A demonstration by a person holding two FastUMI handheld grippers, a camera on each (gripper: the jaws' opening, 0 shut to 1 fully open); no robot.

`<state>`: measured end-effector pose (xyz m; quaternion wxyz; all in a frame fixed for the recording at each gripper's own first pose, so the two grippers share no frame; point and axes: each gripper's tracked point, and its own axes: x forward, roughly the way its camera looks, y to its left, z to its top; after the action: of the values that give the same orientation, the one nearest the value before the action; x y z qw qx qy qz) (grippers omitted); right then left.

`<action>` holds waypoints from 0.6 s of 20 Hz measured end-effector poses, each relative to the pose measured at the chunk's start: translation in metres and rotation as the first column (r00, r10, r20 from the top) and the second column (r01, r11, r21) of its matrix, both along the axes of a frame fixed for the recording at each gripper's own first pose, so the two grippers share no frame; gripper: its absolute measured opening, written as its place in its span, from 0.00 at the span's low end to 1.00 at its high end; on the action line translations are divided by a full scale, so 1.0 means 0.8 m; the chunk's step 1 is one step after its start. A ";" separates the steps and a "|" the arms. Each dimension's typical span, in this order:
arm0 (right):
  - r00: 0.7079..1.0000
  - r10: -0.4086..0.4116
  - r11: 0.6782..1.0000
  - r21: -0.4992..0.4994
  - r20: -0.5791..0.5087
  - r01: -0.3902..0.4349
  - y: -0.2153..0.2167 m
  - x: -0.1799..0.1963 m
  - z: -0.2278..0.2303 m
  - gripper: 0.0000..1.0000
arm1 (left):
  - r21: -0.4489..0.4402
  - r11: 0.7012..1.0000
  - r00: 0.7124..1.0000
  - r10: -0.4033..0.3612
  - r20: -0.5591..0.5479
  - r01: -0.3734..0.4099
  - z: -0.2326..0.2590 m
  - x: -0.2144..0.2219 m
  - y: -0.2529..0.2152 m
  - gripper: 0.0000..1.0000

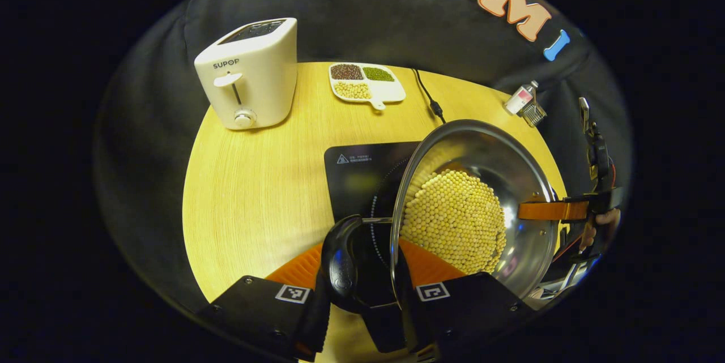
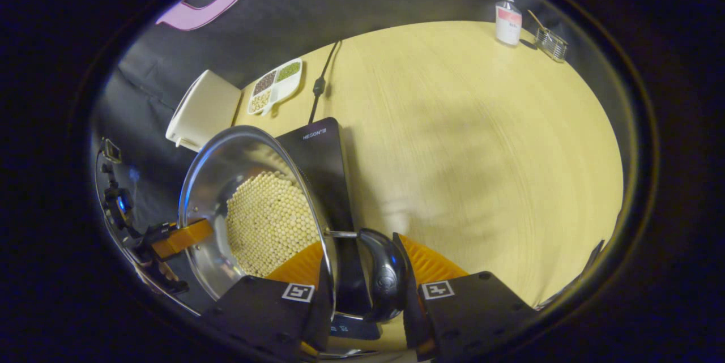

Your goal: First push the handle of the pot to place it horizontally, then grasp the pot with both hands and set it on the induction cooktop.

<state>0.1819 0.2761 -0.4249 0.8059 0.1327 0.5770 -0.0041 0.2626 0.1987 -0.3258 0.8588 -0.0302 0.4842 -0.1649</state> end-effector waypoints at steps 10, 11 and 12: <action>0.998 -0.048 0.998 -0.046 0.050 0.051 0.005 0.024 0.002 0.65 | 0.141 0.990 0.997 0.011 0.078 -0.022 0.003 0.020 0.025 0.76; 0.997 -0.054 0.997 -0.046 0.063 0.057 0.006 0.025 0.006 0.64 | 0.181 0.983 0.994 0.010 0.111 -0.030 0.008 0.025 0.033 0.79; 0.995 -0.059 0.997 -0.050 0.077 0.063 0.001 0.027 0.012 0.68 | 0.192 0.981 0.990 0.007 0.138 -0.033 0.017 0.022 0.037 0.98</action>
<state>0.2032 0.2772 -0.4157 0.8299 0.1291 0.5414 -0.0386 0.2805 0.2281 -0.3120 0.8903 0.0602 0.4377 -0.1099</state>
